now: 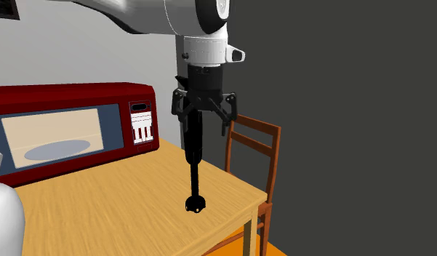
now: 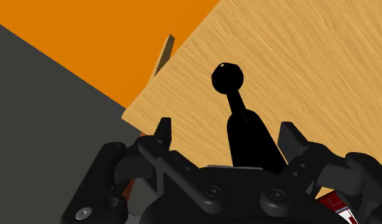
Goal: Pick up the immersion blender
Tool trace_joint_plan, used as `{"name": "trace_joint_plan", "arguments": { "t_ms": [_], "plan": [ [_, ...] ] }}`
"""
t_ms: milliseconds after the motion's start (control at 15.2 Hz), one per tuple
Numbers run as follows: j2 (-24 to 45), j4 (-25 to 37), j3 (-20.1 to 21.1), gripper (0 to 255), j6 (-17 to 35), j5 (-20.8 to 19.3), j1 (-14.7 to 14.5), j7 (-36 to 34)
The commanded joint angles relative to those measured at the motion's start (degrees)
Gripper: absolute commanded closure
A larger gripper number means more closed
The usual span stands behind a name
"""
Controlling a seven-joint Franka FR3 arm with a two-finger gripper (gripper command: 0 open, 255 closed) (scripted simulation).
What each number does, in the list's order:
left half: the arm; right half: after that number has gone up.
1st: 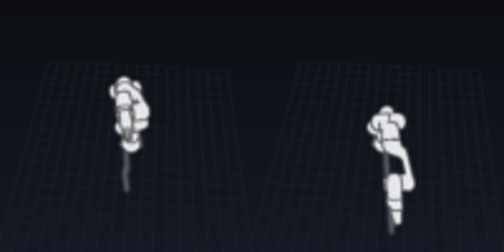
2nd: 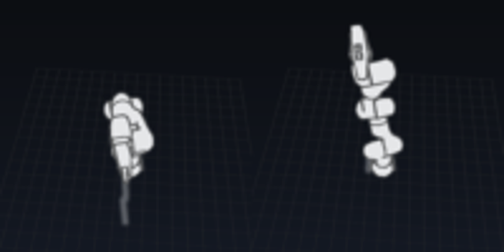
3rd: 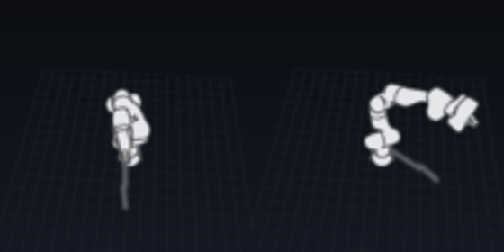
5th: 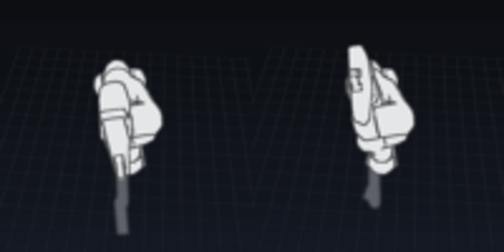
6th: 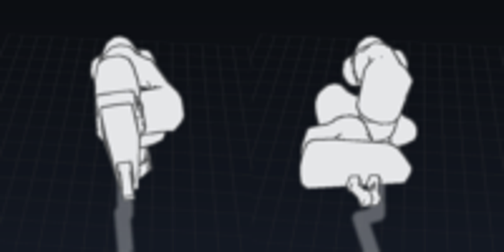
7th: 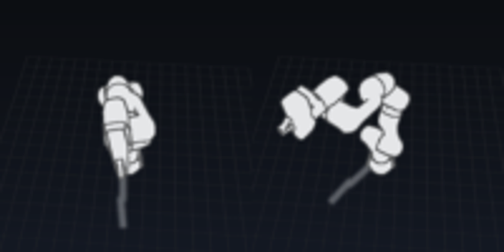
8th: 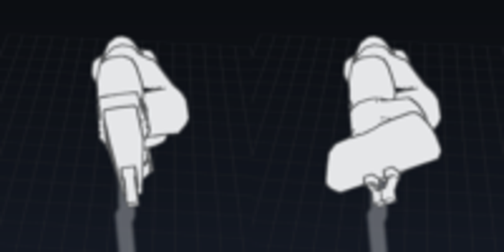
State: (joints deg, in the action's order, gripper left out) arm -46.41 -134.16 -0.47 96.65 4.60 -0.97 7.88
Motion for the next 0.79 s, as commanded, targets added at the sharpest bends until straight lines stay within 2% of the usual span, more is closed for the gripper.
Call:
{"name": "trace_joint_plan", "arguments": {
  "t_ms": [0, 396, 726],
  "plan": [
    [0.0, 0.0, 0.0, 0, 0.0, 0.0, 0.0, 0.0],
    [6.2, 11.2, -6.7, 0, -0.2, 3.2, -9.0, 19.9],
    [11.2, 22.1, -12.1, 0, -3.8, 7.5, -16.9, 36.2]
  ]
}}
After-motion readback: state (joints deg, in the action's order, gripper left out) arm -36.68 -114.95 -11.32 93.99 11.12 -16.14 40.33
